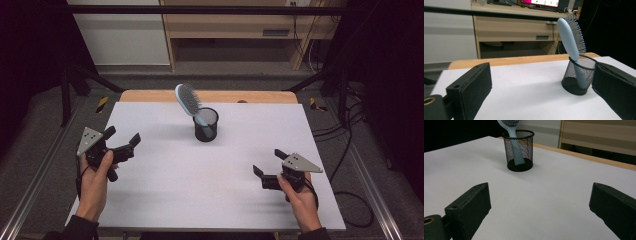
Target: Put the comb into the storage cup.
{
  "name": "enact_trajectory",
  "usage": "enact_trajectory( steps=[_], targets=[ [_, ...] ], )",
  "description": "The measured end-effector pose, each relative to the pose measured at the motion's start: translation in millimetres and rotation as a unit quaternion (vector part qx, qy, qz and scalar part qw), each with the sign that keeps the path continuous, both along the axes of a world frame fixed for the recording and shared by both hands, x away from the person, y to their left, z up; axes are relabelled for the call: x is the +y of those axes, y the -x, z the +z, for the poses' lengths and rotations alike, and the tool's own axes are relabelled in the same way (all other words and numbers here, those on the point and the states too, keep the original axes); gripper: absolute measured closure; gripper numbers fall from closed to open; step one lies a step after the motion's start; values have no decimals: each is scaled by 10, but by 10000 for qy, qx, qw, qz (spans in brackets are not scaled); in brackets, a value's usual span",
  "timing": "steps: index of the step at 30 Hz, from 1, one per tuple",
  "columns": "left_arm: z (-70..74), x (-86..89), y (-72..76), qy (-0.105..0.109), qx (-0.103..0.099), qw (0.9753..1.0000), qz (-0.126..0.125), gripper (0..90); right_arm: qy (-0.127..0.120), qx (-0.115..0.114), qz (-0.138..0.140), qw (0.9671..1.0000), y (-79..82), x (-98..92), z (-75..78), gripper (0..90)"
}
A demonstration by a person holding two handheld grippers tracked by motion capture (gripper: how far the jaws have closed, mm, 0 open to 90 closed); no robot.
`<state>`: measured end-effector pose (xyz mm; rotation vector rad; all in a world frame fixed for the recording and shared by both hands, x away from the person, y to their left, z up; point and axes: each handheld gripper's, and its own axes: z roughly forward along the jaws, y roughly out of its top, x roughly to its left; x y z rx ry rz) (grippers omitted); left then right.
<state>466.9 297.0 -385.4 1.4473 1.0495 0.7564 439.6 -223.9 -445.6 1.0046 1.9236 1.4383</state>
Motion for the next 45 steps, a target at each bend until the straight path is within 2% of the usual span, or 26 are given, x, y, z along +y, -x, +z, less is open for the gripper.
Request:
enact_trajectory(
  steps=[2,8,10,14,19,21,23,27,32,34,40,45],
  targets=[
    [12,21,21,-37,-41,10000,6,27,-79,12,22,10000,-10,-6,-2,43],
    [77,103,151,-557,-305,9980,-55,23,-322,40,-21,9995,-26,-40,7,46],
    [99,149,203,-611,-330,9976,-49,23,-323,34,-77,9994,-25,-58,23,47],
    [110,241,288,-633,-392,9972,-21,23,-315,-32,-101,9994,-16,-98,93,47],
    [77,345,342,-533,-511,9973,29,23,-189,-96,-52,9998,14,-150,155,46],
    [48,368,353,-567,-559,9968,29,23,-190,-120,-69,9997,28,-183,165,44],
    [3,384,365,-469,-563,9973,-5,23,-175,-166,-103,9997,36,-217,163,44],
    [-89,398,394,-447,-542,9975,-26,23,-160,-233,-162,9995,70,-267,157,39],
    [-201,408,409,-469,-542,9974,89,24,-81,-299,-130,9994,130,-322,127,37],
    [-247,407,415,-471,-527,9975,91,24,59,-360,-131,9992,154,-343,111,37],
    [-332,369,431,-475,-493,9977,10,24,-45,-340,-212,9992,203,-401,45,35],
    [-399,270,485,-547,-561,9969,-112,24,-108,-330,-280,9990,216,-447,-7,34]
  ],
)
